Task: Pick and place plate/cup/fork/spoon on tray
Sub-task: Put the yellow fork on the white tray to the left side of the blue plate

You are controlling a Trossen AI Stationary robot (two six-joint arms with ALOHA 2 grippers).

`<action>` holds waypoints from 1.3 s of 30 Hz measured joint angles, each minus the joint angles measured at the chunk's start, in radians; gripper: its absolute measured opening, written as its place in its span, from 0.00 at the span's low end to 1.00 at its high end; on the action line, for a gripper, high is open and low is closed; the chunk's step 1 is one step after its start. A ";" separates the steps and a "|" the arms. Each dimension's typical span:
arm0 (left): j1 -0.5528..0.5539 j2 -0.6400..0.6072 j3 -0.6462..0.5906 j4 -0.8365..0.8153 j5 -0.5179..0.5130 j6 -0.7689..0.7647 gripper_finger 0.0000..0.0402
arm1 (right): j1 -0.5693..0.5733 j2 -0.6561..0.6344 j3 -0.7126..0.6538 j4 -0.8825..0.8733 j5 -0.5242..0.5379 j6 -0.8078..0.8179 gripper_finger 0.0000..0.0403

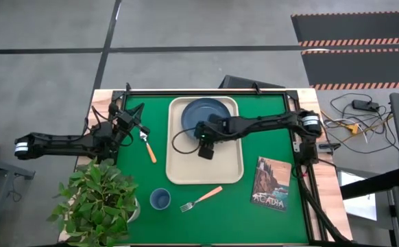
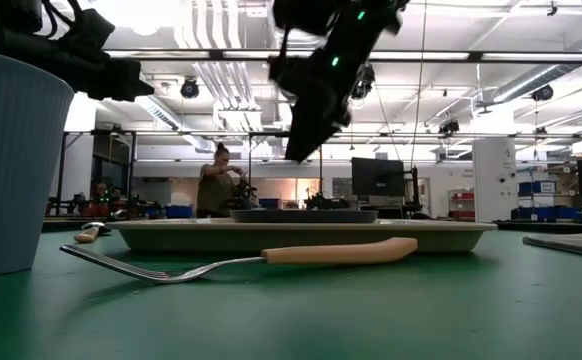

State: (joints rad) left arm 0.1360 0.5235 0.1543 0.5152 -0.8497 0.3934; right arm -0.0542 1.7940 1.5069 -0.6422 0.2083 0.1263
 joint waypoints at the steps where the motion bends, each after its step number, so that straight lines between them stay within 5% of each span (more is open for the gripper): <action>1: 0.000 0.005 -0.001 0.000 0.000 -0.013 0.00 | 0.010 -0.029 -0.016 0.007 0.002 0.006 0.42; 10: 0.000 0.053 -0.003 0.000 0.043 -0.167 0.00 | 0.122 -0.276 -0.308 0.250 -0.005 0.041 0.39; 21: -0.002 0.137 -0.031 -0.001 0.669 -0.604 0.00 | 0.304 -0.431 -0.538 0.426 -0.059 0.003 0.35; 27: -0.012 0.173 -0.021 0.005 0.696 -0.702 0.00 | 0.393 -0.377 -0.518 0.442 -0.059 0.011 0.33; 39: -0.012 0.154 -0.031 -0.001 0.697 -0.605 0.00 | 0.494 -0.118 -0.310 0.438 -0.052 0.004 0.31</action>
State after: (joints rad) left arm 0.1242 0.6777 0.1234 0.5144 -0.1528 -0.2112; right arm 0.4394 1.6763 1.1967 -0.2046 0.1561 0.1299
